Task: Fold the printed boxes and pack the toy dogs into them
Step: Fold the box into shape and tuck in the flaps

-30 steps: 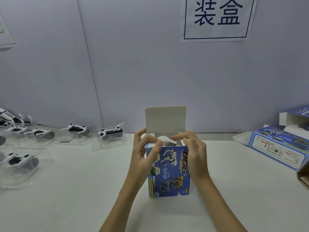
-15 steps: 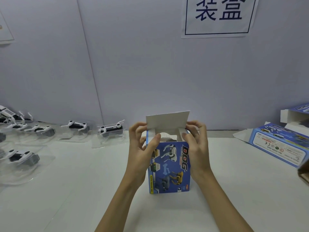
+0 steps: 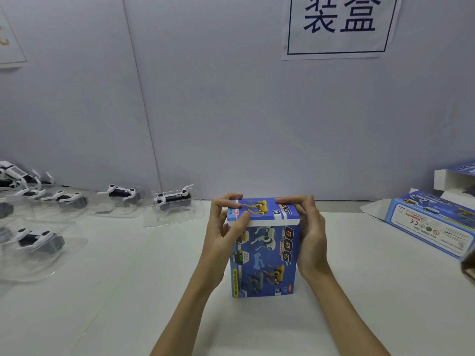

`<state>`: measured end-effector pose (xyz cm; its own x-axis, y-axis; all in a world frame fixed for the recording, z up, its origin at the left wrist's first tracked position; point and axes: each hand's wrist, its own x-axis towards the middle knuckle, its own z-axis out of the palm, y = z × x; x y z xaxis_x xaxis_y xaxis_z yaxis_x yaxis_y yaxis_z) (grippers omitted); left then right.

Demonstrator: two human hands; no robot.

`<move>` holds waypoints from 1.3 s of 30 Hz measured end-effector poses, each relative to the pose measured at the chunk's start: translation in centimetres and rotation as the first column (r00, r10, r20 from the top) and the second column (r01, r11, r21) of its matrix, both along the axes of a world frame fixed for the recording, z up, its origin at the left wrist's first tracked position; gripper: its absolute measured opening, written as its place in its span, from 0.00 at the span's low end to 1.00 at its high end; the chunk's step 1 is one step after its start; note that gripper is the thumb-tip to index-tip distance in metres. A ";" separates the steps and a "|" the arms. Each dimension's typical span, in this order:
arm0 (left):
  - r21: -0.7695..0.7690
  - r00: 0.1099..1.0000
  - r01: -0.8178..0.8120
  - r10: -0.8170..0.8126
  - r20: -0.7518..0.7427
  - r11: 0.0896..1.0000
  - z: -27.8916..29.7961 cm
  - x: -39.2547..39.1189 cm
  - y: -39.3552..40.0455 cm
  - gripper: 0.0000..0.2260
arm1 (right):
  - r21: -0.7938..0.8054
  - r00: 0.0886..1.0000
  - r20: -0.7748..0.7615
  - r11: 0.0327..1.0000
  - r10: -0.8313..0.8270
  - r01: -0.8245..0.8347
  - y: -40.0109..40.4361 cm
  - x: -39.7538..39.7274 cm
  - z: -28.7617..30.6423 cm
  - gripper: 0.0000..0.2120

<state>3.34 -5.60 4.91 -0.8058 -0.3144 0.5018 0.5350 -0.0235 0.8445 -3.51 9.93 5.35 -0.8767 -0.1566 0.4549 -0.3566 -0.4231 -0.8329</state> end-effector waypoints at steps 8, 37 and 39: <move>-0.043 0.985 -0.147 0.143 -0.096 0.988 -0.9 -0.9 1.2 0.13 | 0.163 0.980 -0.196 0.985 -0.023 0.056 -0.8 0.6 -0.2 0.13; -0.774 0.774 -0.579 0.471 -0.423 0.257 -2.4 -1.2 0.1 0.49 | 0.352 0.997 -0.071 0.935 -0.010 0.034 -1.9 0.6 -1.4 0.24; -0.756 0.768 -0.590 0.489 -0.415 0.285 -2.2 -1.2 0.1 0.51 | 0.382 0.996 -0.085 0.923 -0.001 0.034 -2.3 0.8 -1.5 0.27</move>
<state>2.12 -5.52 2.72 -0.5593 -0.0694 0.8261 0.2126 0.9511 0.2239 -2.69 7.62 3.88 -0.8430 -0.3183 0.4335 -0.4349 -0.0708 -0.8977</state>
